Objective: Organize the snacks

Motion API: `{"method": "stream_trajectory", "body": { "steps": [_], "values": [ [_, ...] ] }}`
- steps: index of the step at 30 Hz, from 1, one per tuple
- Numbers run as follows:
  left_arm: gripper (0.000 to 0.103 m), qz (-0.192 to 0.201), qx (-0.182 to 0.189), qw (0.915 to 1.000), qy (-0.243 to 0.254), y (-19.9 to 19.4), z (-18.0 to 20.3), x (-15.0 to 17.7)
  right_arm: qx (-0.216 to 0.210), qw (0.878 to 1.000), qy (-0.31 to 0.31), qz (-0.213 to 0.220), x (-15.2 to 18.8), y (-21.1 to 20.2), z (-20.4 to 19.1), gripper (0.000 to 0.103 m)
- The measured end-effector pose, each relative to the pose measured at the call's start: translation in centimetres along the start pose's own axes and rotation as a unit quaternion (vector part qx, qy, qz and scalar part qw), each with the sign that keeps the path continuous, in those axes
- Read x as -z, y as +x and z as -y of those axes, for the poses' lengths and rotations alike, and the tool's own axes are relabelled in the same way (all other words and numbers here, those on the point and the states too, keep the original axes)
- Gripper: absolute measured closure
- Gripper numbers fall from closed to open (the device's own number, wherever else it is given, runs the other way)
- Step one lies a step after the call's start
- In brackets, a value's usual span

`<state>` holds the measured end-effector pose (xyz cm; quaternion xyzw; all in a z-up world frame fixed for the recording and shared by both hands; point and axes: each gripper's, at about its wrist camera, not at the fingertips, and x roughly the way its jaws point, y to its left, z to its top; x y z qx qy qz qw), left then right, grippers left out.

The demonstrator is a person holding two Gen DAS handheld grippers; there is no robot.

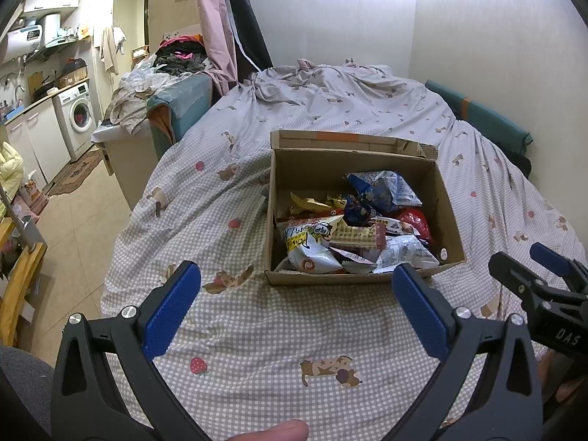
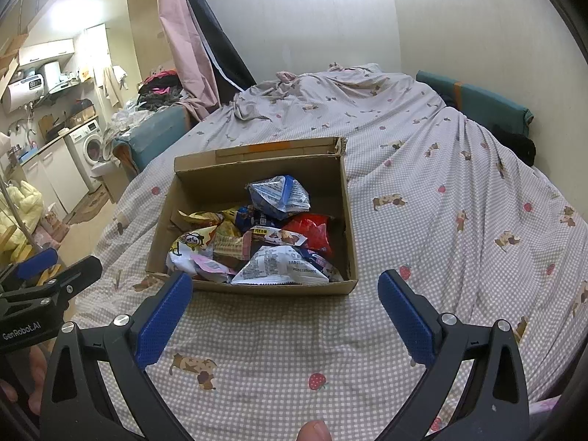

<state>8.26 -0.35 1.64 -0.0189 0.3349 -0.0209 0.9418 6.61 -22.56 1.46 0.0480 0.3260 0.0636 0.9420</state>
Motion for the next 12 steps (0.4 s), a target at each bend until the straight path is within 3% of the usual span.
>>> {"method": "stream_trajectory", "body": {
  "steps": [12],
  "values": [
    [0.0, -0.002, -0.003, 1.0, 0.0, 0.01, 0.17, 0.18, -0.007, 1.0, 0.008, -0.001, -0.04, 0.0, 0.17, 0.0]
  ]
}}
